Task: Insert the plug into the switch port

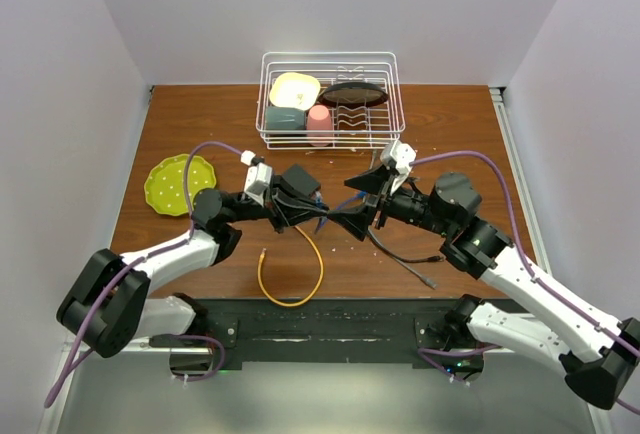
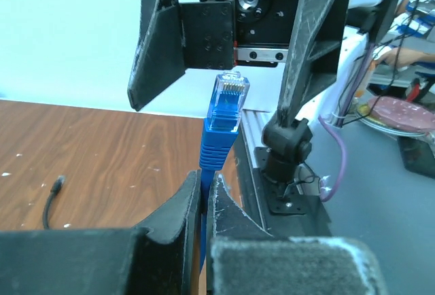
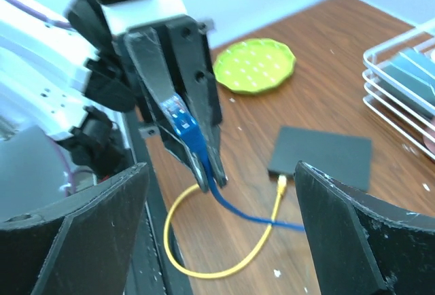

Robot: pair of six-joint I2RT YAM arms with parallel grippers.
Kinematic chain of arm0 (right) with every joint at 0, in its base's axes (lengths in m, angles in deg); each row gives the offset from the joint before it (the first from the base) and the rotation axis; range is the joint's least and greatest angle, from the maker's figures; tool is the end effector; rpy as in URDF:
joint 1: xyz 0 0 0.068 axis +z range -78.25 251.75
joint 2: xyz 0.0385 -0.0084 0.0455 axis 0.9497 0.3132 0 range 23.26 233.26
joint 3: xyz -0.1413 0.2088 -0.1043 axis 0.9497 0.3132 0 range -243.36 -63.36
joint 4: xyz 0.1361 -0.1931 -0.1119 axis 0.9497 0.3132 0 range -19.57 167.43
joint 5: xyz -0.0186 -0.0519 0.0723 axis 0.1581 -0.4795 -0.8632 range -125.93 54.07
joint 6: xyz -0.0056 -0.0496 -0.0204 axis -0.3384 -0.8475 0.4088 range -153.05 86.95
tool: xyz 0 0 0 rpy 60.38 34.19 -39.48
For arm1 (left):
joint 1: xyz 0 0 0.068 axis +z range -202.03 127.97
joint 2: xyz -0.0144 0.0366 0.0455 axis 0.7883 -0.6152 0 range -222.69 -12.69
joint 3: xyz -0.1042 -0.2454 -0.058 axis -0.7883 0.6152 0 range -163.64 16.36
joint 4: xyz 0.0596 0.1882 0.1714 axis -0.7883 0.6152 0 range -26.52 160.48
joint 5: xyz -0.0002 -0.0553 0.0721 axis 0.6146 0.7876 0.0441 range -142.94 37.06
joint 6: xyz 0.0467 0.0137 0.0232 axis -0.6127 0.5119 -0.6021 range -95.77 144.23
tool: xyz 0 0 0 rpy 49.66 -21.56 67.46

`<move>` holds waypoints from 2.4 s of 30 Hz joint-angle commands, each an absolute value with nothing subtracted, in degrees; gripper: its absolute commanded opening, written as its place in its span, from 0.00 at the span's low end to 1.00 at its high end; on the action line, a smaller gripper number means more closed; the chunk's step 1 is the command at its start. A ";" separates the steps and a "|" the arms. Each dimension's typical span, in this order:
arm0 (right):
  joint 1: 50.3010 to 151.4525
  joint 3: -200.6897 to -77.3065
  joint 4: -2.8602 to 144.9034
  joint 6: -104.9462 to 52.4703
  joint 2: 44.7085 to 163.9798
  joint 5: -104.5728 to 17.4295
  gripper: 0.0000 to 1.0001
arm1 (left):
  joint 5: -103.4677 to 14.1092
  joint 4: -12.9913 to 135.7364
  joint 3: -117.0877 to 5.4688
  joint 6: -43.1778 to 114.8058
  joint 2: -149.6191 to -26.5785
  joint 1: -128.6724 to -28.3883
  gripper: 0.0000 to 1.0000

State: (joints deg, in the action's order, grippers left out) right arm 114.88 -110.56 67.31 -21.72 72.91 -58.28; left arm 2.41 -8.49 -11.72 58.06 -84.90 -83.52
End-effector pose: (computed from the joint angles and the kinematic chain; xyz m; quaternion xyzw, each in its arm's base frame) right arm 0.1391 0.1489 0.3653 -0.3215 0.6255 0.4404 0.5580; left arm 0.1896 -0.1505 0.2813 0.3884 0.4652 -0.6112 0.5092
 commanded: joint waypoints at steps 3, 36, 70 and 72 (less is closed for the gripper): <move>114.91 -108.89 57.25 -18.12 75.29 -66.33 0.88 | 3.49 -27.29 -10.71 68.16 -84.41 -82.97 0.00; 114.99 -106.34 46.87 -11.88 80.83 -68.36 0.56 | 5.07 -41.82 -11.59 78.81 -85.21 -82.53 0.00; 114.99 -112.84 66.26 -21.97 80.05 -59.59 0.00 | -9.58 4.60 -11.32 52.65 -69.22 -82.70 0.80; 114.99 -113.99 69.10 -24.87 78.64 -54.32 0.00 | -13.81 11.41 -11.85 46.93 -64.65 -82.70 0.86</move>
